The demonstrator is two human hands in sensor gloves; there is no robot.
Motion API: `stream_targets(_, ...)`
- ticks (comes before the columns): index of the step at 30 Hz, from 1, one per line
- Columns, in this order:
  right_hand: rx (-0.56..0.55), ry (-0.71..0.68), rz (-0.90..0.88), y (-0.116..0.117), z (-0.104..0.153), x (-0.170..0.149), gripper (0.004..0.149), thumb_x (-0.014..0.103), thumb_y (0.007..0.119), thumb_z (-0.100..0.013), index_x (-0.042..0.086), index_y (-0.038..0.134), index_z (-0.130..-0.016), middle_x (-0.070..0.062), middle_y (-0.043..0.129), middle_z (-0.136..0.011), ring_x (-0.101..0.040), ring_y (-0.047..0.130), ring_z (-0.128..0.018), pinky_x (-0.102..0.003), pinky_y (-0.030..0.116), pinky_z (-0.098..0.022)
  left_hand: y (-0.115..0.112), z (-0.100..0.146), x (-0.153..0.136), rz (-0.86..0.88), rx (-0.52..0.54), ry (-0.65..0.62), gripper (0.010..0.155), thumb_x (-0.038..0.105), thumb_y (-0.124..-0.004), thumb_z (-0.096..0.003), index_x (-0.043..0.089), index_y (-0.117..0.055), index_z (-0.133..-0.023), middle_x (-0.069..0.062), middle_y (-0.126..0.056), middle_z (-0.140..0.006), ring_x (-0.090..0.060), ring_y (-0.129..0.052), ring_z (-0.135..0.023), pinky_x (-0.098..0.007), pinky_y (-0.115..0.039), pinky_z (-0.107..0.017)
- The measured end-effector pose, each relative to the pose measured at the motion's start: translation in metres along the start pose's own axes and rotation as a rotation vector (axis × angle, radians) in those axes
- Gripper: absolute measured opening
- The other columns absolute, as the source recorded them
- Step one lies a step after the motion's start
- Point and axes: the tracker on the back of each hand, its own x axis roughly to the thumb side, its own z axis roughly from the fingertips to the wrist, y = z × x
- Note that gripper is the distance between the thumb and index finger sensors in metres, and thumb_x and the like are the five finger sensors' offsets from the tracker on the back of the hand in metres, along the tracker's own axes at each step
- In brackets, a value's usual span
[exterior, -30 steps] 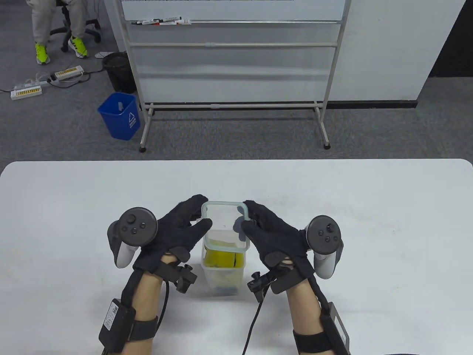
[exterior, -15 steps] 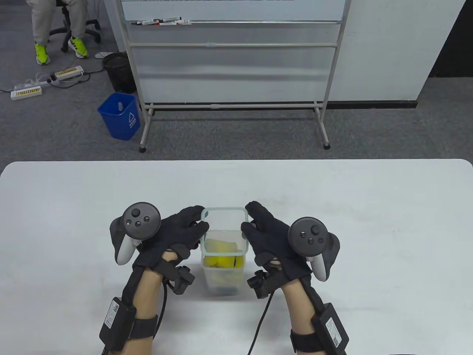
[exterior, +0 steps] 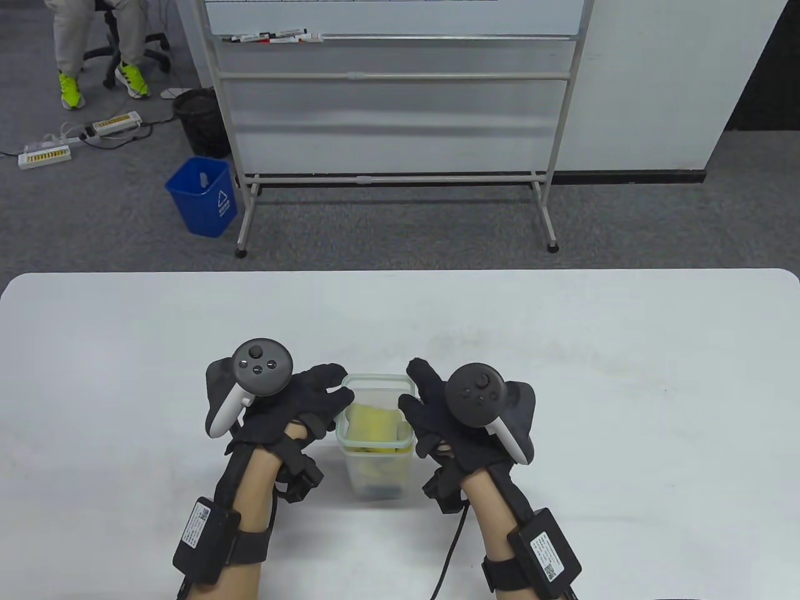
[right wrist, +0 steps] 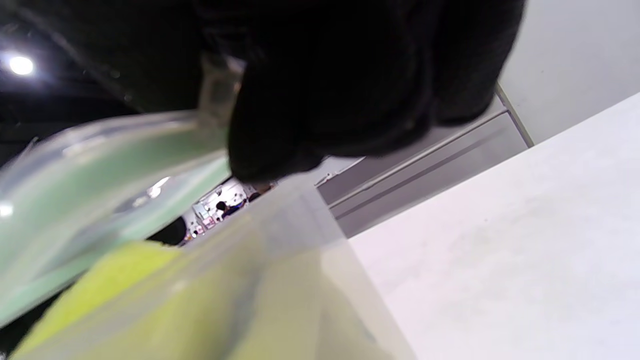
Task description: Squeeze sponges into plastic airtight container
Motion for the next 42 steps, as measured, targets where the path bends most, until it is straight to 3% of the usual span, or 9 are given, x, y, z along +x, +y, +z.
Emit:
stream_targets(15,0.085,0.051,0.086,0.006,-0.001,-0.001,0.066,0.045,0.085,-0.047,0.015,0.07,-0.103,0.0,0.104,-0.053,-0.022,0.102,-0.039,-0.05,0.078,-0.057,-0.009,-0.005,-0.001,-0.023,-0.069,0.025,0.063,0.048,-0.081,-0.0479,0.012,-0.072,-0.099,0.0,-0.104,-0.051,-0.02,-0.105,-0.04,-0.041,-0.091,-0.038)
stream_targets(27,0.202,0.11,-0.079,0.011,-0.007,-0.015,0.066,0.044,0.082,-0.049,0.015,0.066,-0.105,-0.001,0.102,-0.058,-0.024,0.101,-0.044,-0.051,0.076,-0.059,-0.011,-0.006,-0.003,0.012,-0.153,0.037,0.063,0.047,-0.08,-0.0491,0.012,-0.069,-0.101,-0.001,-0.103,-0.056,-0.022,-0.104,-0.045,-0.043,-0.089,-0.042)
stream_targets(30,0.221,0.139,-0.085,0.011,-0.006,-0.016,0.067,0.046,0.081,-0.049,0.017,0.063,-0.107,-0.003,0.1,-0.065,-0.027,0.1,-0.051,-0.053,0.073,-0.061,-0.011,-0.005,-0.003,0.026,-0.163,0.061,0.064,0.047,-0.08,-0.0493,0.014,-0.067,-0.102,-0.003,-0.101,-0.063,-0.024,-0.102,-0.052,-0.045,-0.087,-0.046)
stream_targets(33,0.164,0.158,0.028,0.008,0.0,-0.008,0.075,0.049,0.082,-0.05,0.022,0.052,-0.113,-0.011,0.081,-0.1,-0.038,0.088,-0.082,-0.059,0.062,-0.069,-0.006,0.001,0.005,-0.08,-0.062,0.075,0.076,0.05,-0.084,-0.0469,0.016,-0.054,-0.108,-0.012,-0.084,-0.094,-0.035,-0.088,-0.081,-0.055,-0.075,-0.063)
stream_targets(35,0.096,0.141,0.124,0.006,0.003,-0.001,0.078,0.051,0.084,-0.048,0.024,0.051,-0.113,-0.013,0.067,-0.111,-0.042,0.076,-0.094,-0.062,0.057,-0.071,-0.002,0.006,0.014,-0.21,0.007,0.08,0.08,0.054,-0.086,-0.0444,0.018,-0.051,-0.108,-0.013,-0.072,-0.104,-0.038,-0.077,-0.092,-0.057,-0.07,-0.068)
stream_targets(38,-0.007,0.132,0.275,0.004,0.009,0.01,0.073,0.055,0.086,-0.046,0.023,0.059,-0.106,-0.01,0.064,-0.111,-0.04,0.071,-0.098,-0.061,0.057,-0.072,-0.002,0.012,0.028,-0.337,0.098,0.069,0.072,0.054,-0.088,-0.0423,0.025,-0.058,-0.101,-0.012,-0.069,-0.105,-0.038,-0.075,-0.095,-0.057,-0.07,-0.069)
stream_targets(42,0.02,0.157,0.284,0.005,0.009,0.012,0.054,0.055,0.084,-0.046,0.019,0.085,-0.086,-0.007,0.089,-0.089,-0.036,0.087,-0.083,-0.056,0.066,-0.067,-0.002,0.014,0.033,-0.412,0.118,0.082,0.053,0.056,-0.087,-0.0418,0.026,-0.079,-0.085,-0.009,-0.082,-0.094,-0.035,-0.085,-0.086,-0.054,-0.075,-0.065)
